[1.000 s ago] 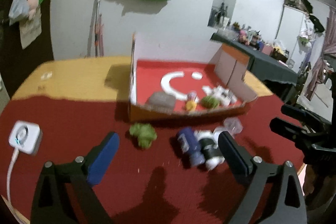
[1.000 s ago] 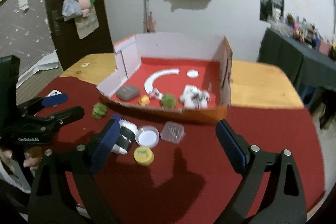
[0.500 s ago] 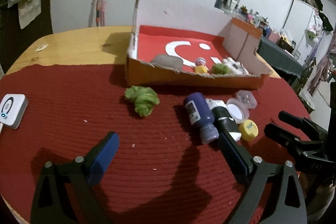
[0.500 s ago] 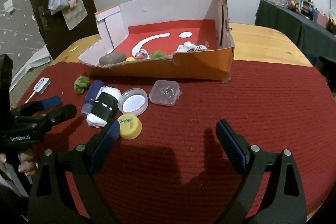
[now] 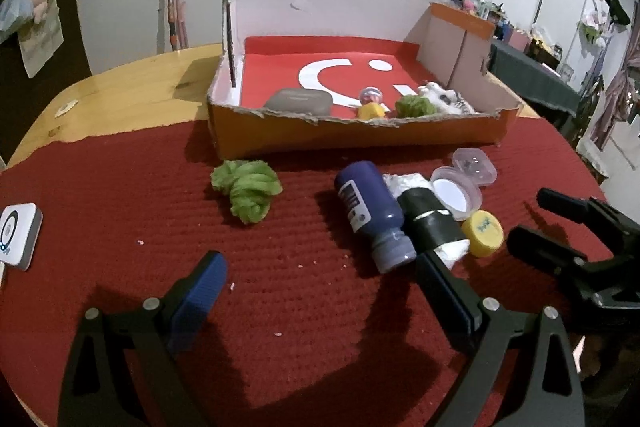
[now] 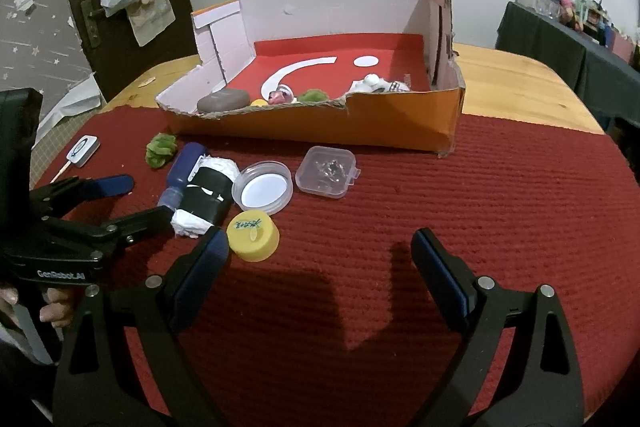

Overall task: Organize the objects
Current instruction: 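Open both tools and withdraw them from the box, then grasp the navy bottle with the left tool while the right tool grasps the yellow-capped jar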

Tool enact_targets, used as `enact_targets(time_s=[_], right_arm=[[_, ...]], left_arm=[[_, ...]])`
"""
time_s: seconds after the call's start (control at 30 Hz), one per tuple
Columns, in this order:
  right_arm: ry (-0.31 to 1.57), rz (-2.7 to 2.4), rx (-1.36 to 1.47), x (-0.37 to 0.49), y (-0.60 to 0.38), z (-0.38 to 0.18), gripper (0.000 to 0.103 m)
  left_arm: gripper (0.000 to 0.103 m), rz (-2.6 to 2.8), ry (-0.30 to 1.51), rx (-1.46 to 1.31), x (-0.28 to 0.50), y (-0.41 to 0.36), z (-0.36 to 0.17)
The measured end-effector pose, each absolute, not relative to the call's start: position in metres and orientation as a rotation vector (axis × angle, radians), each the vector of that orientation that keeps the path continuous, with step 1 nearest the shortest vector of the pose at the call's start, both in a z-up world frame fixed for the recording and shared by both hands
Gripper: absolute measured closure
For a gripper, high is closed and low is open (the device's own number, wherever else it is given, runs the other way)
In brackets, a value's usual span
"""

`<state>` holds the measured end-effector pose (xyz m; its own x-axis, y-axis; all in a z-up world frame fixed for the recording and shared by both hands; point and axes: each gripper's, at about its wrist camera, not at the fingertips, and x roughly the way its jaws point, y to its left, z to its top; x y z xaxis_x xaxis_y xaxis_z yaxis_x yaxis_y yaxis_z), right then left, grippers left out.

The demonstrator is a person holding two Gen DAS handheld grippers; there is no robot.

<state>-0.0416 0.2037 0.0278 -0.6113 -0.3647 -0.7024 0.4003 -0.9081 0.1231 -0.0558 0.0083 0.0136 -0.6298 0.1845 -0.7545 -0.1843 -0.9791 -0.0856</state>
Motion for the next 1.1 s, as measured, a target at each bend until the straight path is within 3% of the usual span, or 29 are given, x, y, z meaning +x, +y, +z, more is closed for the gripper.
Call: enact_targets(time_s=[0.3,0.5,0.67,0.87,1.1], right_arm=[[0.097,-2.454,1.081,-0.042,0.199,0.024,0.009],[0.151,-2.42,1.072,-0.042,0.187,0.023,0.009],[0.181,-2.403,1.069,-0.043,0.18,0.024,0.01],[0.209,-2.384,1.066,-0.045,0.173,0.025,0.025],[0.257,-2.374,1.07,-0.043,0.168,0.021,0.037]], left_arm=[[0.006,2.712,-0.024,-1.252,-0.058,-0.019,0.016],[0.018,2.651,-0.048,-1.203,-0.059,-0.023,0.022],[0.035,2.593,-0.023,-1.15,-0.062,-0.012,0.029],[0.052,2.55,0.086,-1.111,-0.068,0.006,0.033],[0.057,2.528,0.151,-1.122,-0.074,0.015,0.029]])
